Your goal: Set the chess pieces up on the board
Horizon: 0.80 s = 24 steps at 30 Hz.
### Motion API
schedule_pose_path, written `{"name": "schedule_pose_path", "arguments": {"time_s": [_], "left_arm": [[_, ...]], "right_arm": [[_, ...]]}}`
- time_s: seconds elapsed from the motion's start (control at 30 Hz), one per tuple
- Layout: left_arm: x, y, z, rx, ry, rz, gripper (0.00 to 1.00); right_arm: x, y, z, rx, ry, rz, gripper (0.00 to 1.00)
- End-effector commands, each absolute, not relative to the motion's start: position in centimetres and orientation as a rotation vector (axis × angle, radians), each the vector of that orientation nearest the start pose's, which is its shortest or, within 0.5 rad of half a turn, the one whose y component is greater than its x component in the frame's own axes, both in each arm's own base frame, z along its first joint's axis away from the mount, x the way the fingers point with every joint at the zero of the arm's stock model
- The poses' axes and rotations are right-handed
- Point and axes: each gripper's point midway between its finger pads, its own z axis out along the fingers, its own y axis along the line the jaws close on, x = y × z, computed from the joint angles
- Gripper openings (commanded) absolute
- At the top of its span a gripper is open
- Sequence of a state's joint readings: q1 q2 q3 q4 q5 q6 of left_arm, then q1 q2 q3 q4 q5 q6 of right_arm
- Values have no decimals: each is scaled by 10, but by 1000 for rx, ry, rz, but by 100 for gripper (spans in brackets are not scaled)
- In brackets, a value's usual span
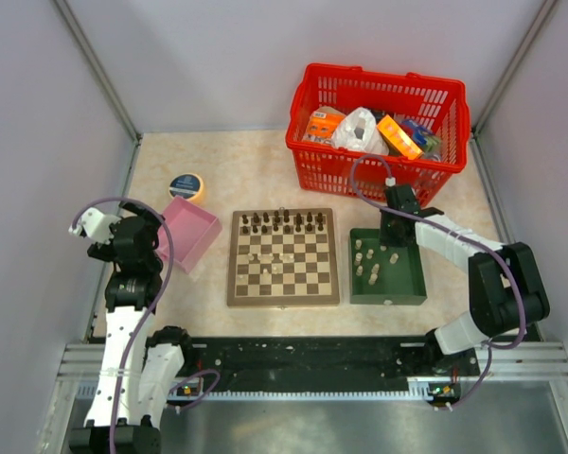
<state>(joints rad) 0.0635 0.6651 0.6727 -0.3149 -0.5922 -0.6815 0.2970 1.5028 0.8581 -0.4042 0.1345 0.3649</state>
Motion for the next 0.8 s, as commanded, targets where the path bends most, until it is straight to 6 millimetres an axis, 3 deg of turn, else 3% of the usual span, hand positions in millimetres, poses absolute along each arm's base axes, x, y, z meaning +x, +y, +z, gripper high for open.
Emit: {"name": "schedule_pose_path", "arguments": {"time_s": [0.0, 0.27, 0.5, 0.63, 0.77], "left_arm": [[266, 96, 245, -1017, 1472, 116, 99], [267, 96, 245, -1014, 1473, 111, 99], [271, 94, 245, -1011, 1474, 96, 99], [271, 94, 244, -1011, 1478, 100, 99], [271, 95, 243, -1015, 1478, 109, 99]], "right_arm": [[332, 88, 54, 140, 2547, 74, 24], [332, 91, 70, 132, 2515, 107, 15], [326, 96, 115, 88, 2453, 134, 13], [315, 114, 153, 20, 2382, 164, 13], [299, 156, 184, -112, 2329, 214, 13]]}}
